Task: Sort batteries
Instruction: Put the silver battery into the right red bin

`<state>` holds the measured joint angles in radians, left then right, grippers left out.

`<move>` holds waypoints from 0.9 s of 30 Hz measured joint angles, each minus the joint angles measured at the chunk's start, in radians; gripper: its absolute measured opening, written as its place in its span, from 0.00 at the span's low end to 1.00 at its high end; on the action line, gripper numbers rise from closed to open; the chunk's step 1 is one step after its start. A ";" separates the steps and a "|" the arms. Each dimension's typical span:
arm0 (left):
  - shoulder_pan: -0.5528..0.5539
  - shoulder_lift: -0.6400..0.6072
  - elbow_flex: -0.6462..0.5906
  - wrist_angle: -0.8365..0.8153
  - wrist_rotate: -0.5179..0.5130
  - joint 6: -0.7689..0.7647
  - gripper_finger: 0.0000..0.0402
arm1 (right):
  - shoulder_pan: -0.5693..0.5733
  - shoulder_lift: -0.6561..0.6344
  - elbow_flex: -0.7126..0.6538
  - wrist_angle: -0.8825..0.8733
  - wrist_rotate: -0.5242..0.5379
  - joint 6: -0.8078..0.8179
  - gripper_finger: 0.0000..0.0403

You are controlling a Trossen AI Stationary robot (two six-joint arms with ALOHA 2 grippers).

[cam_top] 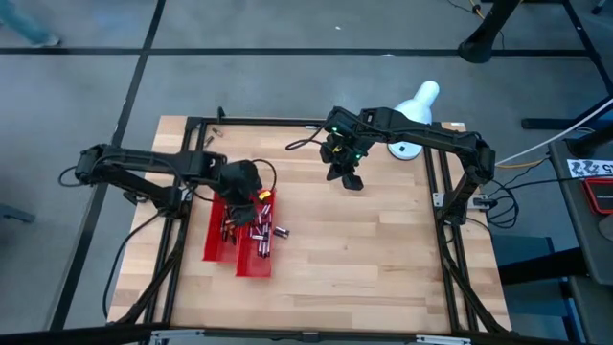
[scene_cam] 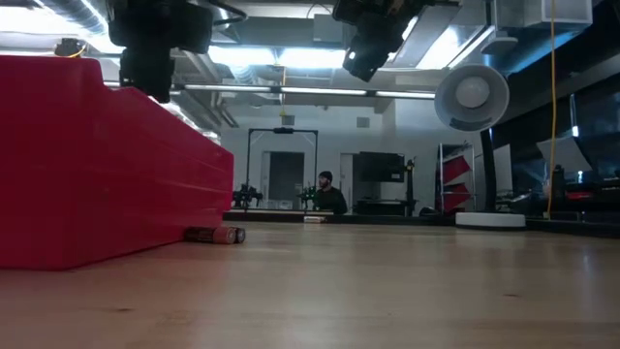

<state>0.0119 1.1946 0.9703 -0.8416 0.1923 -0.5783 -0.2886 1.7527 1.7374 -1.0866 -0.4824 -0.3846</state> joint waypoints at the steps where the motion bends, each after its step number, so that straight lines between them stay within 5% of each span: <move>1: -0.005 0.000 0.000 0.001 -0.012 -0.015 0.23 | 0.000 0.000 0.000 0.000 0.000 -0.006 0.01; 8: -0.014 0.000 0.000 -0.004 -0.053 -0.030 0.39 | 0.000 0.000 0.000 0.002 0.000 -0.016 0.01; 16: 0.022 -0.007 0.000 -0.005 -0.053 0.282 0.41 | 0.015 0.000 0.000 0.065 0.000 0.220 0.01; 27: 0.093 -0.221 0.000 -0.099 -0.051 0.721 0.37 | 0.237 0.000 0.000 0.230 0.371 0.707 0.01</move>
<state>0.1049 0.9732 0.9703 -0.9406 0.1413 0.1425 -0.0518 1.7531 1.7374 -0.8562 -0.1113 0.3224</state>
